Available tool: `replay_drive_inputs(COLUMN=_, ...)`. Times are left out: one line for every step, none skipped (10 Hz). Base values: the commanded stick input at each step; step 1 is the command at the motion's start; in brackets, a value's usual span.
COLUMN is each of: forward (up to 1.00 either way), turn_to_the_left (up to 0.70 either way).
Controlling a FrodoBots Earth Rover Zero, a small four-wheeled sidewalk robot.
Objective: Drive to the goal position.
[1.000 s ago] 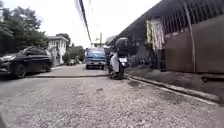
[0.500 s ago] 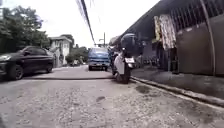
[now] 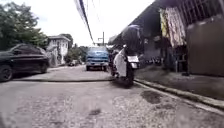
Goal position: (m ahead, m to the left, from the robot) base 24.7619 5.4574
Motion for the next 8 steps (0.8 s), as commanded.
replay_drive_inputs(forward=1.0, turn_to_the_left=0.27)
replay_drive_inputs(forward=1.0, turn_to_the_left=0.27)
replay_drive_inputs(forward=1.0, turn_to_the_left=0.27)
replay_drive_inputs(forward=1.0, turn_to_the_left=0.27)
replay_drive_inputs(forward=1.0, turn_to_the_left=0.27)
replay_drive_inputs(forward=1.0, turn_to_the_left=0.27)
replay_drive_inputs(forward=1.0, turn_to_the_left=0.27)
replay_drive_inputs(forward=1.0, turn_to_the_left=0.27)
